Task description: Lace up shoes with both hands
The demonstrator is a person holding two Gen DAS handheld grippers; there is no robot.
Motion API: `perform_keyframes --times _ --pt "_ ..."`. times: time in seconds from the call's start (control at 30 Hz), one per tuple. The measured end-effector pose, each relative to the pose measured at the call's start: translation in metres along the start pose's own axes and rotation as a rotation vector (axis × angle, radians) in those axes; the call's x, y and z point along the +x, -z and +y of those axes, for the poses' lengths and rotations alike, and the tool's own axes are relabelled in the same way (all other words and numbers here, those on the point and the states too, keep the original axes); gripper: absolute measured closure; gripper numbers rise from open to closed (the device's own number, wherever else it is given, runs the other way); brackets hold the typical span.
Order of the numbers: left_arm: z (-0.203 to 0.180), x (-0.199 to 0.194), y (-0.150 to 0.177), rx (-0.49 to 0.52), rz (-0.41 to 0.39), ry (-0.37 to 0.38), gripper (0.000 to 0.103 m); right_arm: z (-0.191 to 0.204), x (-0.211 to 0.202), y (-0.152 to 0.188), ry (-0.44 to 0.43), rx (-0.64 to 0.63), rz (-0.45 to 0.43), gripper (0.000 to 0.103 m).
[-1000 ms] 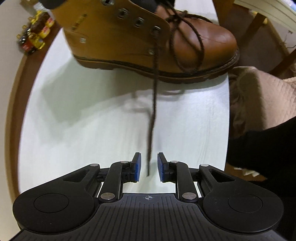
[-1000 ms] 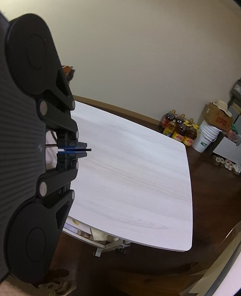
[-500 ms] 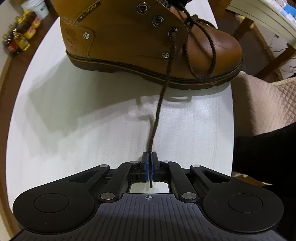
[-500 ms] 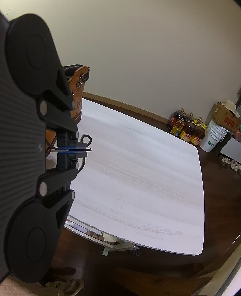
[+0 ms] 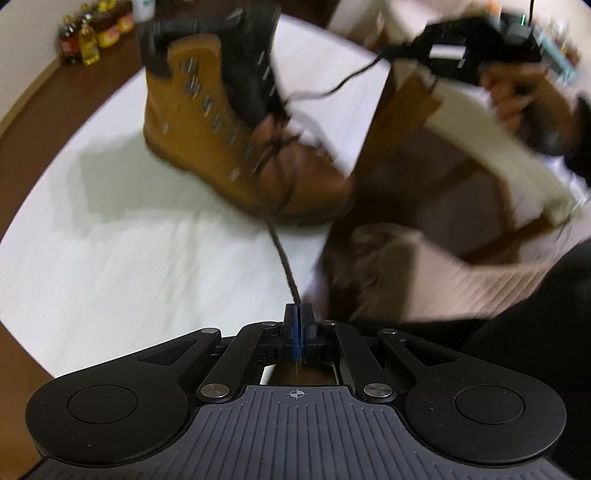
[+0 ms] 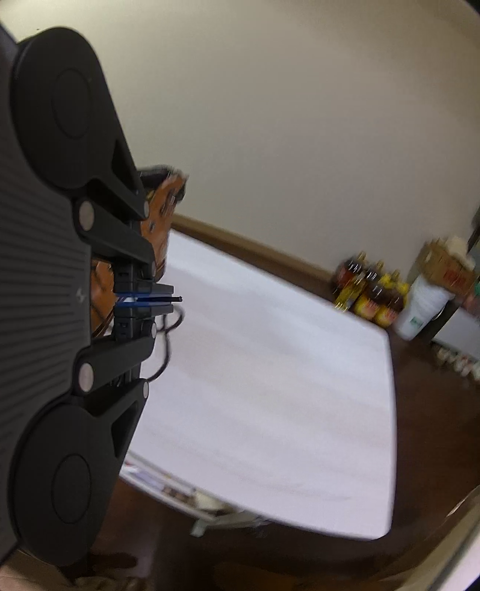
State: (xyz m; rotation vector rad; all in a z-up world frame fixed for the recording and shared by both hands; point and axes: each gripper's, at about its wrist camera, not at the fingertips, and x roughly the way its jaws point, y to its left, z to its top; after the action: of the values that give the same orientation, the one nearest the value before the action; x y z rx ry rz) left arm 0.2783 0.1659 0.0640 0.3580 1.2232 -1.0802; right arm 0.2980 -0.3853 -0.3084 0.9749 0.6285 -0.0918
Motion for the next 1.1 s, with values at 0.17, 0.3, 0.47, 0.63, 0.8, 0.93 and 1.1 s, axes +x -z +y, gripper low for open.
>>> perform_keyframes --times 0.17,0.3,0.47,0.63,0.8,0.93,1.1 --pt "-0.030 -0.029 0.016 0.093 -0.093 0.102 0.103 0.014 -0.087 0.018 -0.038 -0.001 -0.219 0.100" --pt "-0.043 -0.049 0.043 0.142 -0.149 0.166 0.103 0.013 -0.158 0.070 -0.040 0.024 -0.391 0.100" --pt "-0.057 -0.072 0.095 0.113 -0.157 0.200 0.103 0.009 -0.192 0.150 -0.005 0.105 -0.417 0.100" --pt "-0.084 -0.093 0.129 0.114 -0.194 0.276 0.103 0.021 -0.212 0.189 0.017 0.104 -0.411 0.100" --pt "-0.110 -0.090 0.143 0.115 -0.223 0.324 0.103 0.034 -0.225 0.203 0.001 0.077 -0.406 0.100" --pt "-0.132 -0.085 0.151 0.121 -0.242 0.337 0.103 0.044 -0.253 0.211 -0.030 0.067 -0.436 0.100" --pt "-0.170 -0.084 0.158 0.070 -0.293 0.252 0.103 0.034 -0.307 0.220 -0.051 0.067 -0.464 0.100"
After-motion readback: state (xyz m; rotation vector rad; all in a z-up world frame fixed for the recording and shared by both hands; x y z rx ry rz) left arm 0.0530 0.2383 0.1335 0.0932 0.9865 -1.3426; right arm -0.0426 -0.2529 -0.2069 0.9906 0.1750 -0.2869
